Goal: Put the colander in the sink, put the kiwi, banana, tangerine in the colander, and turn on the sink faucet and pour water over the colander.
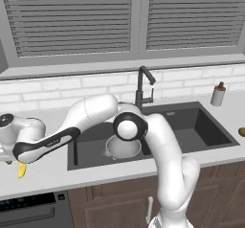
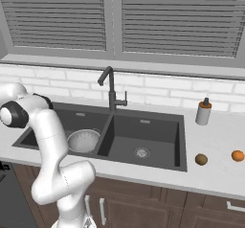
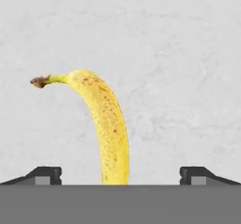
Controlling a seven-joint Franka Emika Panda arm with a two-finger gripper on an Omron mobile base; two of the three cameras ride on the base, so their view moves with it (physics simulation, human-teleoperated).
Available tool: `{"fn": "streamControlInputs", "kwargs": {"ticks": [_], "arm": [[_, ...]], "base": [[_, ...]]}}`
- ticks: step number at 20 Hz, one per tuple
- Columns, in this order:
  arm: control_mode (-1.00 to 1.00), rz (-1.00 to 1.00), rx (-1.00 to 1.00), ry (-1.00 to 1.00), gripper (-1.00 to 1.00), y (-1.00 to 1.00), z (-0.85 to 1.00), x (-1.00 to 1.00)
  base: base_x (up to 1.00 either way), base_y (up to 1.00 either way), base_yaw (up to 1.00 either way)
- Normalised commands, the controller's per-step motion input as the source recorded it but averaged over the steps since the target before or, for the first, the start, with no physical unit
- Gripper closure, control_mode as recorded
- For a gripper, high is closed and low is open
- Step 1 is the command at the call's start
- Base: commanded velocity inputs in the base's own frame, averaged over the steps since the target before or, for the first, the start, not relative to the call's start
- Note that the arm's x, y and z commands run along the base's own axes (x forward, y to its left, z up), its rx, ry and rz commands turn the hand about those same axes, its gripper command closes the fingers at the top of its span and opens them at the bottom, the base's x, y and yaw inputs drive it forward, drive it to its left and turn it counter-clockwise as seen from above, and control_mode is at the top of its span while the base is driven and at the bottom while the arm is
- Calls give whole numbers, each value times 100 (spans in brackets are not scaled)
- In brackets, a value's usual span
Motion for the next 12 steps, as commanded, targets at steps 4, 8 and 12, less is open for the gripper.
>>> {"fn": "streamControlInputs", "kwargs": {"ticks": [4, 8, 12], "arm": [[-100, 6, 0, -8, -100, -1, -30, 8], [-100, 5, 0, -8, -100, -18, -32, 9], [-100, 5, 0, -5, -100, -15, -30, 18]], "base": [[0, 0, 0], [0, 0, 0], [0, 0, 0]]}}
